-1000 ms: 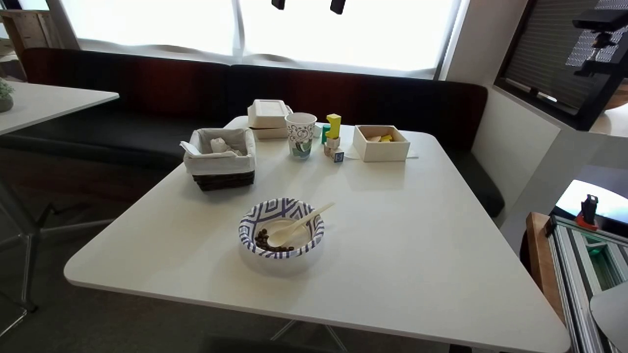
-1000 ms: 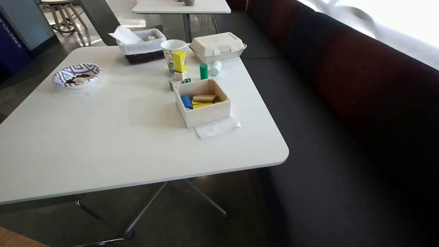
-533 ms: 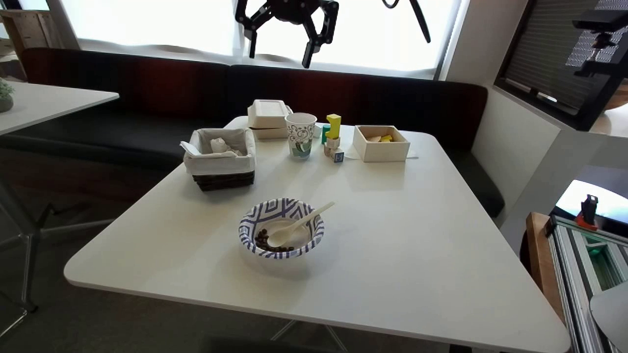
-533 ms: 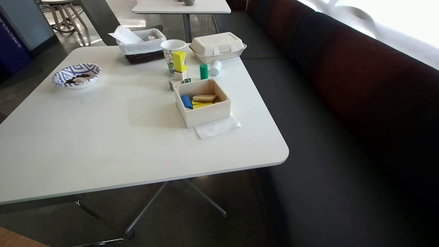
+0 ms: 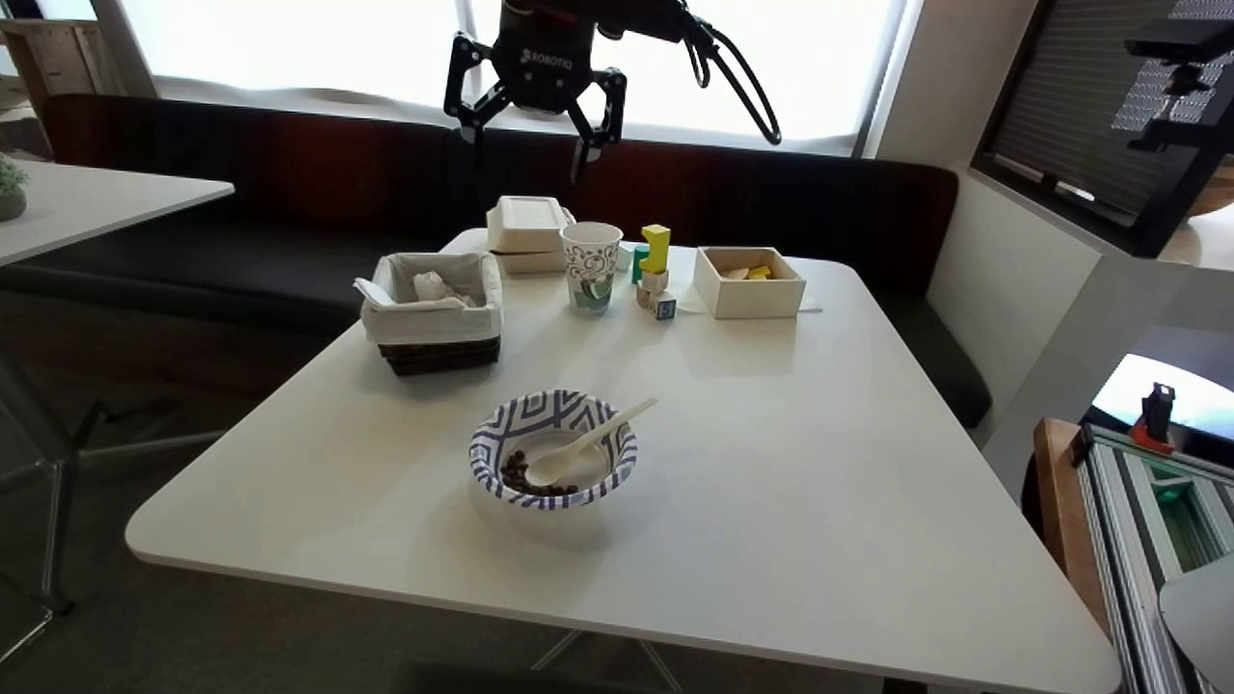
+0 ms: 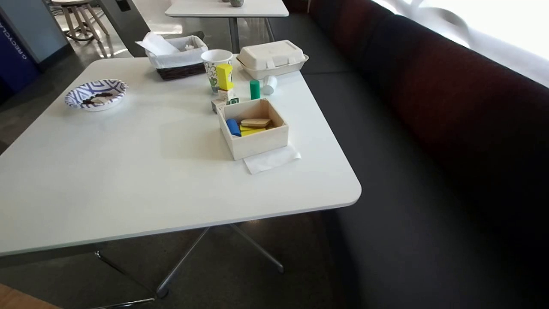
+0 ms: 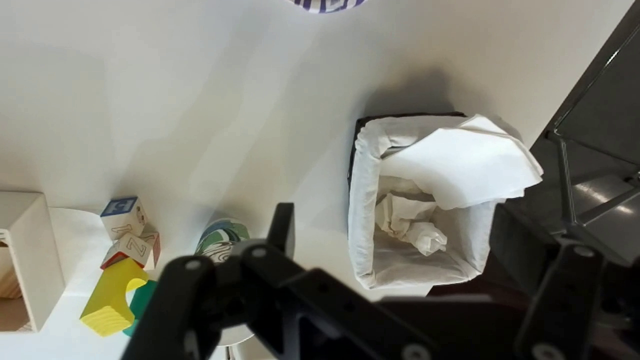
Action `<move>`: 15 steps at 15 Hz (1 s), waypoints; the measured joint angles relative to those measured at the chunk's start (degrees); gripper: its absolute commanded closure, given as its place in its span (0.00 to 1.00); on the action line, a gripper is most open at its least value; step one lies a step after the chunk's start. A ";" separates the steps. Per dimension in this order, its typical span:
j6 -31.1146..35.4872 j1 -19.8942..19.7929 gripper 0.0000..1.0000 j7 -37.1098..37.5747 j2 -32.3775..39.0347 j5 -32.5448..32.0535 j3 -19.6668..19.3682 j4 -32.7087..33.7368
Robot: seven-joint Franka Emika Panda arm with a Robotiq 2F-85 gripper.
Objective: Move the bowl on the table
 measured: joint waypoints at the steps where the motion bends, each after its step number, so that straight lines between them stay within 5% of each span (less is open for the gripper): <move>1: -0.05 0.03 0.00 0.07 -0.01 -0.01 0.00 0.17; 9: -0.08 0.87 0.00 -0.25 0.79 0.65 -1.38 0.93; 15: -0.01 2.43 0.00 -0.30 8.09 0.62 -3.16 6.30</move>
